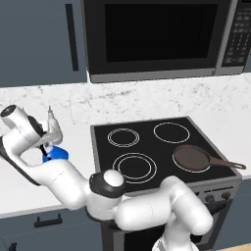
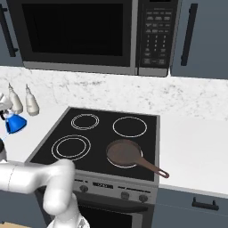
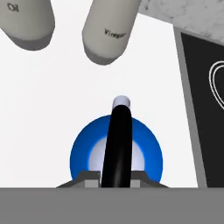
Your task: Pick the kettle from the counter and place it on a stove burner. Then turn the burner on.
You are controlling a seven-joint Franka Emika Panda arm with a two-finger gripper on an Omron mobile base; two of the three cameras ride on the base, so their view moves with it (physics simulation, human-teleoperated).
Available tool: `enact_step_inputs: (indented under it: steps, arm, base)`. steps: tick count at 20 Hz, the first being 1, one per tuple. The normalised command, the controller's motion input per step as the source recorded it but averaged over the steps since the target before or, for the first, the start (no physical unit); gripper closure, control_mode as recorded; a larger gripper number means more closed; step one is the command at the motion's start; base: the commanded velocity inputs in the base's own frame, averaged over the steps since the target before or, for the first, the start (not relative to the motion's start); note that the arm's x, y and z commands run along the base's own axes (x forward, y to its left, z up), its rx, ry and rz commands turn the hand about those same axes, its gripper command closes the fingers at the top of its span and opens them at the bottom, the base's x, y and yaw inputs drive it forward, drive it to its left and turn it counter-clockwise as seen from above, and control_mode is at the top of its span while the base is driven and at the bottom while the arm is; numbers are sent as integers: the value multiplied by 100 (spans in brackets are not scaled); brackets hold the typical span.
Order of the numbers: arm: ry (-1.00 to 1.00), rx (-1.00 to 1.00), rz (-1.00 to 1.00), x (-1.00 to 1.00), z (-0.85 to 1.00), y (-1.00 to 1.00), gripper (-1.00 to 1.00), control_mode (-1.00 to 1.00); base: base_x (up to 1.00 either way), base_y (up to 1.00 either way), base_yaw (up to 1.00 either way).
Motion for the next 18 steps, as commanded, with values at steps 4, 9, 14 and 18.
enact_step_inputs:
  steps: [4, 9, 14, 18]
  arm:
    - [-48, 0, -2, -67, 1, -98, 100, -100]
    - [-40, 2, -11, -64, 7, -100, 100, -100]
    - [-16, 9, -23, -35, 25, -100, 100, -100]
    - [-5, 14, -25, -11, 45, -100, 100, -100]
  base:
    - [0, 0, 0]
    - [0, 0, 0]
    - [0, 0, 0]
    - [0, 0, 0]
